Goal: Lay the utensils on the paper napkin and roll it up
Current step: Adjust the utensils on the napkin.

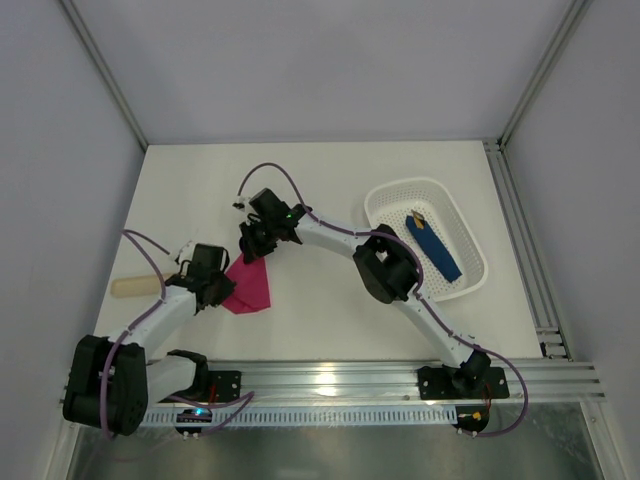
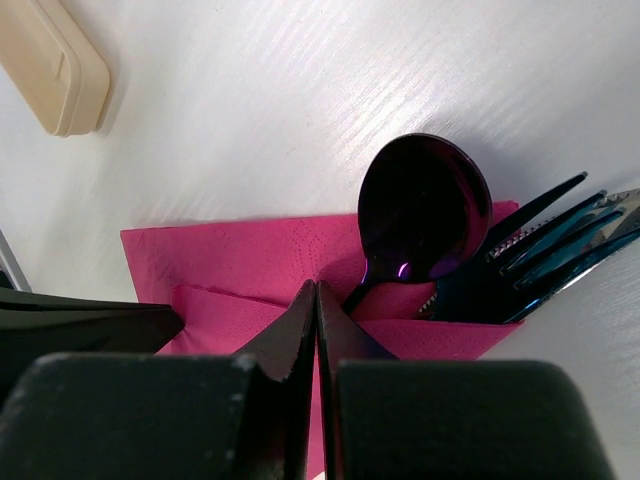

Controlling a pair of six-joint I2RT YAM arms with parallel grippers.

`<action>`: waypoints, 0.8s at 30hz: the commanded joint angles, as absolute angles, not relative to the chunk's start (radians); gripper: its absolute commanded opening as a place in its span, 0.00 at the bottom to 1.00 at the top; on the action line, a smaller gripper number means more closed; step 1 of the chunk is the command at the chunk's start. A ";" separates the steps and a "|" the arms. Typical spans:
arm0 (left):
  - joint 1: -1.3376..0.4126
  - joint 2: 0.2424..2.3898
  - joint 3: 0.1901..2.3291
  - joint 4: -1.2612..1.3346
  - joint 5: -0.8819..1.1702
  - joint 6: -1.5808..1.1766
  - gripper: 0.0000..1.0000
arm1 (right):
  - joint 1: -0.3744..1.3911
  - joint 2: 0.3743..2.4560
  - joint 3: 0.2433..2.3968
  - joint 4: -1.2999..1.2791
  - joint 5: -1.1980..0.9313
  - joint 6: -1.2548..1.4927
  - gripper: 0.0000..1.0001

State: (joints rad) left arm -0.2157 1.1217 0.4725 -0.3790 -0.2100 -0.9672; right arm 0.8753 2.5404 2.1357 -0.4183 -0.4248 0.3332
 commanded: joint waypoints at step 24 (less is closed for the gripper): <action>-0.219 1.177 0.463 -0.385 -0.252 -0.963 0.00 | 0.858 2.392 2.112 -0.290 -0.460 0.341 0.04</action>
State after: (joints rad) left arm -0.2165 1.1625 0.4747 -0.3531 -0.2203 -0.9665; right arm 0.8688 2.5141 2.0995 -0.3531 -0.4377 0.3359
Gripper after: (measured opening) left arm 0.002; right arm 0.038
